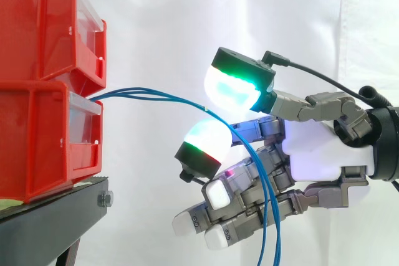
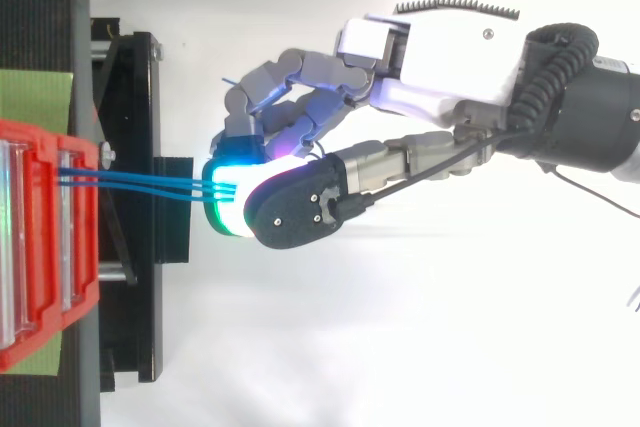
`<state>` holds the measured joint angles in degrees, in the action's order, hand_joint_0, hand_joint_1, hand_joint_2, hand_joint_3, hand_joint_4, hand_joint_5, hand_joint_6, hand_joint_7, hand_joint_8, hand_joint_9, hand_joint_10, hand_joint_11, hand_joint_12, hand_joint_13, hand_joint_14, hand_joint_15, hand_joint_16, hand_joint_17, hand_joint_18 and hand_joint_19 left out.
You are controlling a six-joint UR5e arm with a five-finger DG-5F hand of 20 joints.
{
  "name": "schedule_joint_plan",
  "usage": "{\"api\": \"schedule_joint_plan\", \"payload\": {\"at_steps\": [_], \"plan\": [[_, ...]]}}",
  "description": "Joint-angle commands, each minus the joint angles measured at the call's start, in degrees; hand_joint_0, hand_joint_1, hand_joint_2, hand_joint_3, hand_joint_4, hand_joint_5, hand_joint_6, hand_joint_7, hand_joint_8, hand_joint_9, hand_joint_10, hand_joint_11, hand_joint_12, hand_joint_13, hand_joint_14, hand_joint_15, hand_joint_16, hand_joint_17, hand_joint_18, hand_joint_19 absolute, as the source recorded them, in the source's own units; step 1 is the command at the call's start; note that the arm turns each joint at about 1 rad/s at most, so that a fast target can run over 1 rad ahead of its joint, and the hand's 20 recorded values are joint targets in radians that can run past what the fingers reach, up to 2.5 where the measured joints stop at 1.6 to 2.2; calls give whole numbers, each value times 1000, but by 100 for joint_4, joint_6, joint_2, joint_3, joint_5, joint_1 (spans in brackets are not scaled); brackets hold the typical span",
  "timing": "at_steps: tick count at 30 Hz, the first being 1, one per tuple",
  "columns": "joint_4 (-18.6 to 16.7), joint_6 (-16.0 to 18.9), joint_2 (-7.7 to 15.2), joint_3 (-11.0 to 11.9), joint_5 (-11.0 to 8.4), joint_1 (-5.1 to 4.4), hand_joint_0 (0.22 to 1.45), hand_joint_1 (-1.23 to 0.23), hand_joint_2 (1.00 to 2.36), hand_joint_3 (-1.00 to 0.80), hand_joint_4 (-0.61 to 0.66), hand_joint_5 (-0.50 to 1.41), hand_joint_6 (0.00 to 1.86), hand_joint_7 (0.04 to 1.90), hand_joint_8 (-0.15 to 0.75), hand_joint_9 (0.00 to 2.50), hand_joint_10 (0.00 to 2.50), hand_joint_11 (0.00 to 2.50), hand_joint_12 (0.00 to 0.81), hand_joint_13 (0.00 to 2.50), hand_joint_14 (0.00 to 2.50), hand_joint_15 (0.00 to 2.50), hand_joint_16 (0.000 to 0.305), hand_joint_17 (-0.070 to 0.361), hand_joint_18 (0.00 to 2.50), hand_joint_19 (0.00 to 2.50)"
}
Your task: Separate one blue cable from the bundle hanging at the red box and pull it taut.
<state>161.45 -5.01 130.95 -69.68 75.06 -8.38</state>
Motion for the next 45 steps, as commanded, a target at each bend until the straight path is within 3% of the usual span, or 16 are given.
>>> {"api": "schedule_joint_plan", "payload": {"at_steps": [1,3,7,11,16,22,24,32,37,45], "plan": [[27,0,1,-2,44,12,615,-479,1000,-500,99,-164,898,1086,317,976,18,537,276,526,5,135,33,75,469,281],[27,-9,1,-2,44,3,616,-599,1015,-329,112,-166,909,1128,322,970,20,554,277,526,5,131,33,75,472,265],[9,-9,1,-2,62,12,611,-706,1021,-215,143,-167,916,1144,326,969,17,572,280,527,5,131,33,75,478,260],[27,-9,1,7,62,12,658,-813,1024,-148,111,-169,909,1320,329,967,17,581,284,530,5,124,34,77,490,251],[27,-62,-34,7,97,39,752,-852,1015,-323,50,-181,929,1325,327,960,17,589,284,530,5,120,35,79,497,253],[35,-360,-166,7,123,56,796,-853,1000,-492,40,-185,916,1409,329,960,17,582,283,529,5,111,35,79,498,249],[79,-422,-219,-2,123,65,814,-849,1000,-500,58,-183,915,1517,330,969,17,593,283,529,4,104,35,79,499,251],[475,-448,-271,7,176,74,788,-859,1000,-500,60,-178,933,1467,324,996,18,601,277,551,4,96,35,78,541,231],[536,-457,-271,7,246,91,752,-885,1000,-500,85,-166,932,1480,323,1017,18,600,273,561,4,105,34,77,553,237],[536,-457,-271,7,255,109,688,-951,1000,-500,107,-153,934,1325,319,1044,20,608,270,575,5,124,33,75,560,257]]}}
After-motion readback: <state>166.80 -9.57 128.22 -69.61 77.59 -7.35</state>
